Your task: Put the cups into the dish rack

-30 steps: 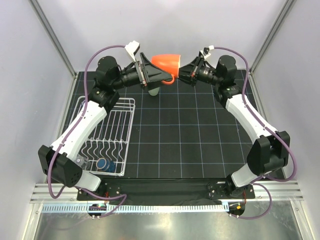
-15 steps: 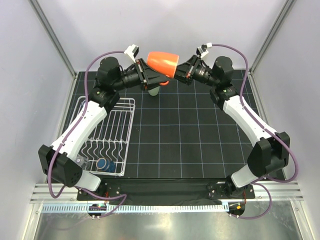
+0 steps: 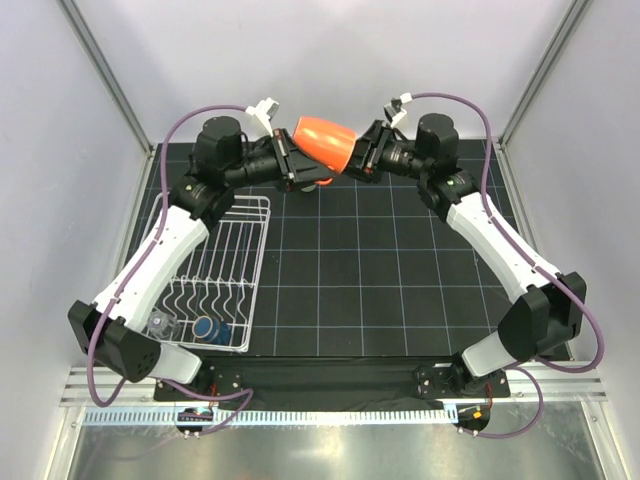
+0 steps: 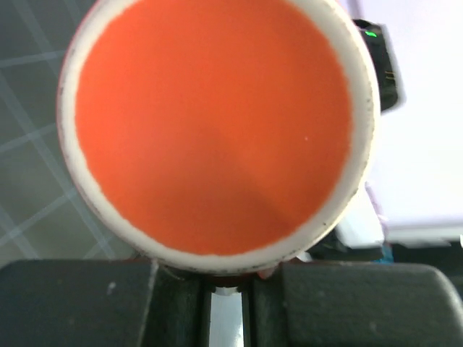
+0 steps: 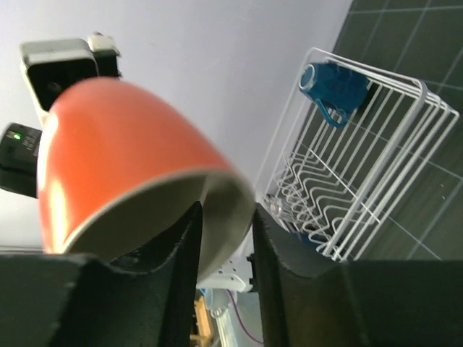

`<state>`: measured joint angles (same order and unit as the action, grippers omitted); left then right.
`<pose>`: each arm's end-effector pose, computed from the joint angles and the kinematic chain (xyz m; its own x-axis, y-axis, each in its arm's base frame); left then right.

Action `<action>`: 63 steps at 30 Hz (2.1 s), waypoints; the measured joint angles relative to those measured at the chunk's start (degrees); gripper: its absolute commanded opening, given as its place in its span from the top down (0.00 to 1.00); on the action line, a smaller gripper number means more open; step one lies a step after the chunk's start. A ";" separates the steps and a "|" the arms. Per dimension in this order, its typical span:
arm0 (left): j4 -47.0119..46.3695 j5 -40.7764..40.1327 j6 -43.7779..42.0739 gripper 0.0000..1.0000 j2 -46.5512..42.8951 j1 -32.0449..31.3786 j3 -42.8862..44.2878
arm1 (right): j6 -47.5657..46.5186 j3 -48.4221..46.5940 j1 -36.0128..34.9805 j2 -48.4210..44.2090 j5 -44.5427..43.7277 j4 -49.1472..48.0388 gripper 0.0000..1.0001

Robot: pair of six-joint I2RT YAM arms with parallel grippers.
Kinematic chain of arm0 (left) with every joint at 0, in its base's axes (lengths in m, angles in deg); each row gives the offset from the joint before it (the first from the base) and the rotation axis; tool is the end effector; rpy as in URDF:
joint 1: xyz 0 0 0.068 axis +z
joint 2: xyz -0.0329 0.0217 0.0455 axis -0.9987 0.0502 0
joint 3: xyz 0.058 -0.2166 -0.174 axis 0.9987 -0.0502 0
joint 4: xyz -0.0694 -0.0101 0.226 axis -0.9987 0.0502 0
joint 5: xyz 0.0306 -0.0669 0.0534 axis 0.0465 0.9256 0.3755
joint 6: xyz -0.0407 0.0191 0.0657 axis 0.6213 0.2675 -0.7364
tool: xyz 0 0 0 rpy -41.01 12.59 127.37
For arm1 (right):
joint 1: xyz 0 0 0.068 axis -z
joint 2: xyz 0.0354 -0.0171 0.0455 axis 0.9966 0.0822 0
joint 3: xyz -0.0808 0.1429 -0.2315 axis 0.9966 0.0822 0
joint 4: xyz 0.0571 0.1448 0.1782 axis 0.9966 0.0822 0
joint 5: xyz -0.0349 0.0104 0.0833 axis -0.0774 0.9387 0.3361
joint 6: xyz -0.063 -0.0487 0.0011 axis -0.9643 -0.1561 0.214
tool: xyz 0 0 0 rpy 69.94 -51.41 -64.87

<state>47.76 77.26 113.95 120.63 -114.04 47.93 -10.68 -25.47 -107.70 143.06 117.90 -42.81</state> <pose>0.2619 -0.1822 0.4474 -0.8641 -0.3172 -0.3907 0.3221 0.2481 -0.9136 0.3045 0.1743 0.4196 -0.8253 0.3840 -0.4141 -0.3477 0.2323 0.9084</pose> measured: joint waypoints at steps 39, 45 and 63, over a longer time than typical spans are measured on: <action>44.85 -72.32 -26.49 1.00 -8.00 3.65 -9.25 | -30.25 -6.19 0.15 -13.49 -14.53 53.42 0.58; 48.17 -73.85 -17.40 1.00 -5.95 10.25 -11.50 | -34.29 -7.45 0.79 -14.23 -15.85 59.12 0.58; 55.17 -76.78 9.73 1.00 2.32 12.44 -14.38 | -42.40 -12.70 1.42 -13.07 -16.57 66.29 0.58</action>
<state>102.93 0.48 123.68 122.95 -101.60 33.55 -53.09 -38.17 -106.28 129.99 101.34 23.49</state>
